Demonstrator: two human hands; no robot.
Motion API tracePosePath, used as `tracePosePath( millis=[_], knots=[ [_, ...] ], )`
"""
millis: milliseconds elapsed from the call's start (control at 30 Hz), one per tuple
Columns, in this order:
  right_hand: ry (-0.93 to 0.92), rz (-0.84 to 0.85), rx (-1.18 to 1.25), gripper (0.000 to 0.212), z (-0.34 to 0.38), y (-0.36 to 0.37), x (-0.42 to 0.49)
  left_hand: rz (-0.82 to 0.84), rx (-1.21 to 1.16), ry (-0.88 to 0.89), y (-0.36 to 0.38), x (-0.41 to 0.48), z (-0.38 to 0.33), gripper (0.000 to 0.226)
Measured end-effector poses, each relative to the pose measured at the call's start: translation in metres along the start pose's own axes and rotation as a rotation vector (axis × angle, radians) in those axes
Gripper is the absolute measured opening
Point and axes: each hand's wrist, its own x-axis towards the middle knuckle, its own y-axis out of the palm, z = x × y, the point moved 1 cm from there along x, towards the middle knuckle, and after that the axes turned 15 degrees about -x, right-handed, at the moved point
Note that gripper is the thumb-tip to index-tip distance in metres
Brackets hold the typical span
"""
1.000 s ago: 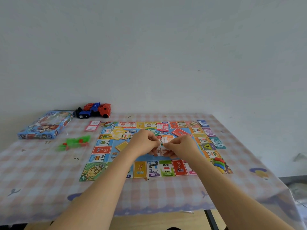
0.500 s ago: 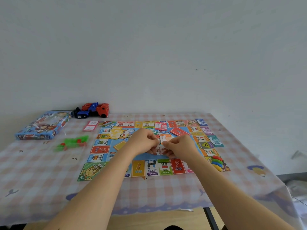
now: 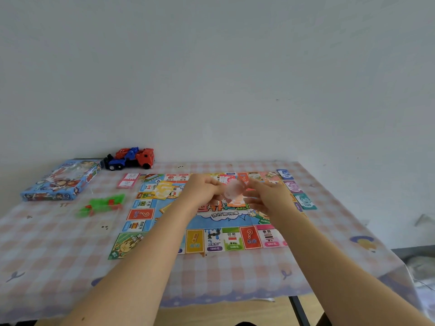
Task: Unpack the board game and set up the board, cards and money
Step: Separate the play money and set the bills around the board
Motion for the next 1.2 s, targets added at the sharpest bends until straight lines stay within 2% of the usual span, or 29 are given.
tracePosePath(
  millis=[100,200,367,567,633,767,867,967,1067,1200],
  knots=[
    [0.074,0.092,0.111,0.021,0.0,-0.001,-0.004,-0.06,-0.272,-0.089,0.005,0.003,0.0,0.003],
    [0.075,0.109,0.175,0.011,0.004,0.002,-0.008,-0.07,-0.388,-0.123,0.014,0.002,-0.002,0.006],
    [0.081,-0.031,0.278,0.011,0.005,0.001,-0.005,-0.087,-0.52,-0.156,0.033,0.003,-0.005,0.004],
    [0.084,-0.2,0.304,0.012,0.004,-0.02,0.008,-0.097,-0.538,-0.177,0.068,0.011,-0.013,0.003],
    [0.057,-0.208,0.241,0.012,0.005,-0.034,0.017,-0.094,-0.448,-0.131,0.078,0.018,-0.015,0.01],
    [0.017,-0.248,0.043,0.008,0.007,-0.075,0.047,-0.092,-0.038,0.125,0.096,0.041,-0.02,0.016],
    [-0.021,-0.331,-0.212,0.005,0.004,-0.104,0.075,-0.035,0.217,0.27,0.113,0.063,-0.023,0.016],
    [-0.039,-0.387,-0.43,0.005,-0.004,-0.124,0.109,0.026,0.4,0.343,0.134,0.09,-0.022,0.017],
    [0.002,-0.416,-0.578,0.017,-0.013,-0.136,0.139,0.074,0.507,0.378,0.15,0.114,-0.021,0.018],
    [0.041,-0.428,-0.677,0.009,-0.02,-0.147,0.17,0.154,0.604,0.401,0.167,0.141,-0.019,0.02]
  ],
)
